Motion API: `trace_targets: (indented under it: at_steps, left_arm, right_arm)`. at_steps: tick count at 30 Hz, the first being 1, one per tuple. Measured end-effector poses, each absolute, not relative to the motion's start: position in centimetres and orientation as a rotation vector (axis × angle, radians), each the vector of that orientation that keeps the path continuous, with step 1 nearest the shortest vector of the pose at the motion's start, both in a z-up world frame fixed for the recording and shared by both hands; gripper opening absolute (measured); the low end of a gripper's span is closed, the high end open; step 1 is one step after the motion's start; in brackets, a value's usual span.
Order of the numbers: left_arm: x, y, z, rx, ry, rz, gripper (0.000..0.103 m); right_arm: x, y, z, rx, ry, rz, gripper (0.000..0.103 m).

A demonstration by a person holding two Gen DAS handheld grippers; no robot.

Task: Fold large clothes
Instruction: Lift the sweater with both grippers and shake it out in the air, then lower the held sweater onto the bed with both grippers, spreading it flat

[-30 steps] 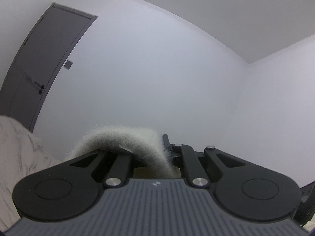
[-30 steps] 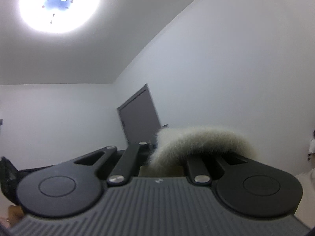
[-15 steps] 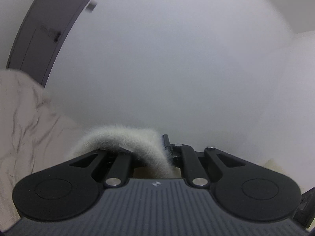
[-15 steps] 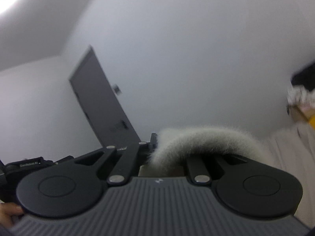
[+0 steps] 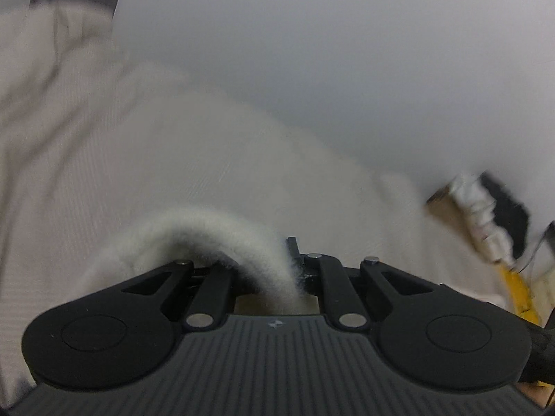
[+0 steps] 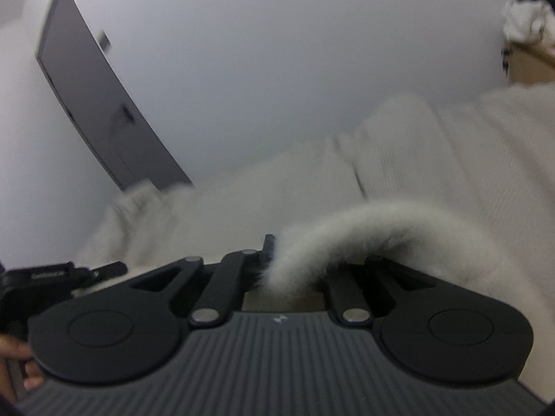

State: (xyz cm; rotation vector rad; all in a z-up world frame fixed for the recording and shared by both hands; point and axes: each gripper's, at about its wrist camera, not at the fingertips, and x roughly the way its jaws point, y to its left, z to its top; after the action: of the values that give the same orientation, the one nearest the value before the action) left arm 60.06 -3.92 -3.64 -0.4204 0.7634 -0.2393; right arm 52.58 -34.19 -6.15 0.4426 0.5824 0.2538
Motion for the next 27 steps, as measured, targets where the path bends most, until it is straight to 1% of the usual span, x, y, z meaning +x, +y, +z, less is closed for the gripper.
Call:
trace_targets:
  at_steps: [2,5,7,8,9,10,11,12,13,15,17,20,24,26,27]
  left_arm:
    - [63.2,-3.1,-6.4,-0.433,0.807,-0.244,0.012]
    - [66.6,-1.4,-9.1,-0.432,0.867,-0.27,0.012]
    - [67.0,-0.9,-9.4,-0.421,0.876,-0.315,0.013]
    - [66.8,-0.9,-9.3,-0.389,0.882,-0.344,0.016]
    - [67.0,-0.7,-9.3,-0.359,0.891,-0.364,0.02]
    - [67.1,-0.6,-9.2,-0.343,0.9,-0.389,0.036]
    - [66.2,-0.8,-8.6,-0.347,0.902,-0.412,0.053]
    - [65.4,-0.7,-8.2,-0.356,0.893,-0.437,0.059]
    - [64.5,-0.8,-7.7,-0.352,0.877,-0.446,0.065]
    - [62.5,-1.6,-6.2,-0.31,0.856,-0.439,0.065]
    - [59.9,-2.5,-4.4,-0.265,0.841,-0.432,0.065]
    - [56.7,-3.1,-3.8,-0.213,0.815,-0.459,0.065]
    - [52.8,-5.3,-5.7,-0.131,0.855,-0.493,0.065]
    - [52.1,-7.0,-7.4,-0.055,0.862,-0.48,0.064]
    - [52.0,-7.5,-8.2,-0.033,0.859,-0.468,0.064]
  right_arm:
    - [54.2,-33.6,-8.4,0.423,0.636,0.247,0.011]
    - [54.0,-32.1,-9.8,0.395,0.677,0.259,0.013]
    - [54.2,-31.6,-9.8,0.38,0.704,0.268,0.015]
    - [53.9,-31.7,-9.6,0.368,0.712,0.274,0.017]
    - [53.7,-31.6,-9.4,0.363,0.719,0.278,0.025]
    - [53.4,-31.7,-9.4,0.365,0.724,0.285,0.036]
    - [53.0,-31.8,-9.4,0.375,0.728,0.296,0.042]
    - [52.5,-31.8,-8.9,0.384,0.731,0.302,0.048]
    - [51.9,-31.8,-8.4,0.391,0.73,0.305,0.049]
    - [50.7,-31.9,-7.7,0.407,0.725,0.308,0.049]
    - [49.8,-31.6,-7.6,0.408,0.725,0.307,0.051]
    - [47.2,-31.3,-7.3,0.396,0.699,0.304,0.052]
    - [44.8,-29.7,-8.4,0.284,0.706,0.319,0.051]
    - [44.9,-28.4,-10.0,0.194,0.743,0.332,0.048]
    - [45.1,-27.8,-10.8,0.154,0.747,0.329,0.044]
